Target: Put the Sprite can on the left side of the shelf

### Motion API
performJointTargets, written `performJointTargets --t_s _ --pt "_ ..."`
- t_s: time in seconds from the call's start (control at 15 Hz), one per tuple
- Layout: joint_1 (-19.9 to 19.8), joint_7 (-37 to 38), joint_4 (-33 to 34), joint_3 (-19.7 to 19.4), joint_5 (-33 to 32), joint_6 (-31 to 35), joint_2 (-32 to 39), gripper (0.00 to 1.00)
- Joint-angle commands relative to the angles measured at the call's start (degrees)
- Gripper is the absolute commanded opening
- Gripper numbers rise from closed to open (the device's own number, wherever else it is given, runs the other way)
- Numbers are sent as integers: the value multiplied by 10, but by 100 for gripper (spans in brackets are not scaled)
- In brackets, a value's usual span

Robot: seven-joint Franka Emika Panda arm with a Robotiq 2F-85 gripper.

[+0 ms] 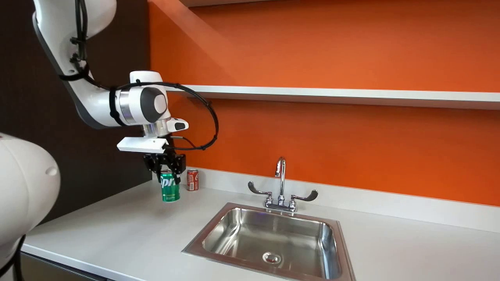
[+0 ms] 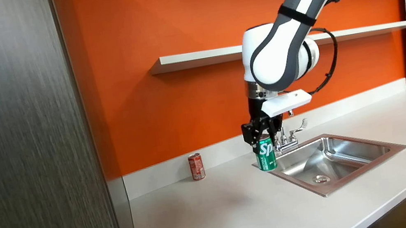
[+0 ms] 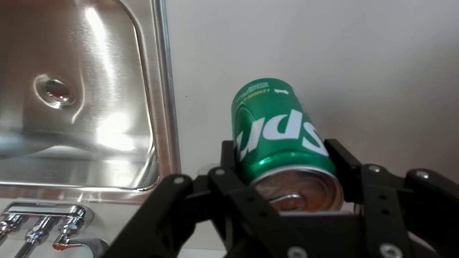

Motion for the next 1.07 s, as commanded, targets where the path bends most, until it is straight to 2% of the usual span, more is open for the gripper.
performJointTargets --t_s 0.0,0.6,1.0 --pt "-18 -13 -9 30 32 -82 -87 38" --pt "-39 -22 25 36 42 -212 -255 38" --pt "-45 -41 98 41 40 -251 -302 38"
